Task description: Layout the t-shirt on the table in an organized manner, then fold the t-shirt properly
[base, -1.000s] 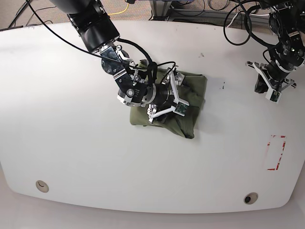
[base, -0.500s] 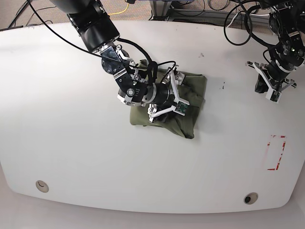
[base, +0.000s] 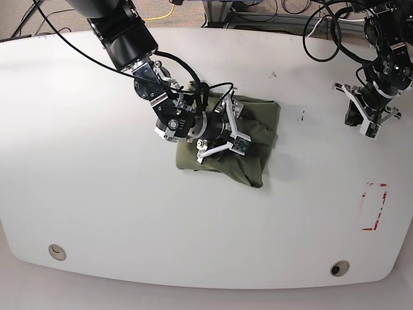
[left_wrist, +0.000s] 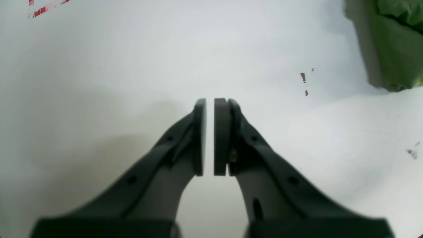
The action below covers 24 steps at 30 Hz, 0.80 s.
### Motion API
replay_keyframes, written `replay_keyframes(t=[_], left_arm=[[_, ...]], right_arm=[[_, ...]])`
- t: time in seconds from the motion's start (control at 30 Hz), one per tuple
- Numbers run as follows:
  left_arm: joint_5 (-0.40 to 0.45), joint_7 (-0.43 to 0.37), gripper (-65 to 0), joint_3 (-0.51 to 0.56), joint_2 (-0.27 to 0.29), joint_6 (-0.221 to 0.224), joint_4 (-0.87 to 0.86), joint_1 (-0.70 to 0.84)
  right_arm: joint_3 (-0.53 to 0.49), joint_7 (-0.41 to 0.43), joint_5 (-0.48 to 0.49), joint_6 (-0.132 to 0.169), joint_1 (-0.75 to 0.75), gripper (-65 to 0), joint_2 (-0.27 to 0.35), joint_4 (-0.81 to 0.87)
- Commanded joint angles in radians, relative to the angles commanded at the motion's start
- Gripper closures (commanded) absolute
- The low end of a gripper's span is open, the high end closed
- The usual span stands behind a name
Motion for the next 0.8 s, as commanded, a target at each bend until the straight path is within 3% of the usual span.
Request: replay_keyframes(t=[0.8], left_arm=[[0.000, 0.000, -2.4, 0.000, 0.000, 0.000, 0.000, 0.002]], right_arm=[[-0.002, 0.005, -0.002, -0.002, -0.043, -37.3, 0.008, 0.000]])
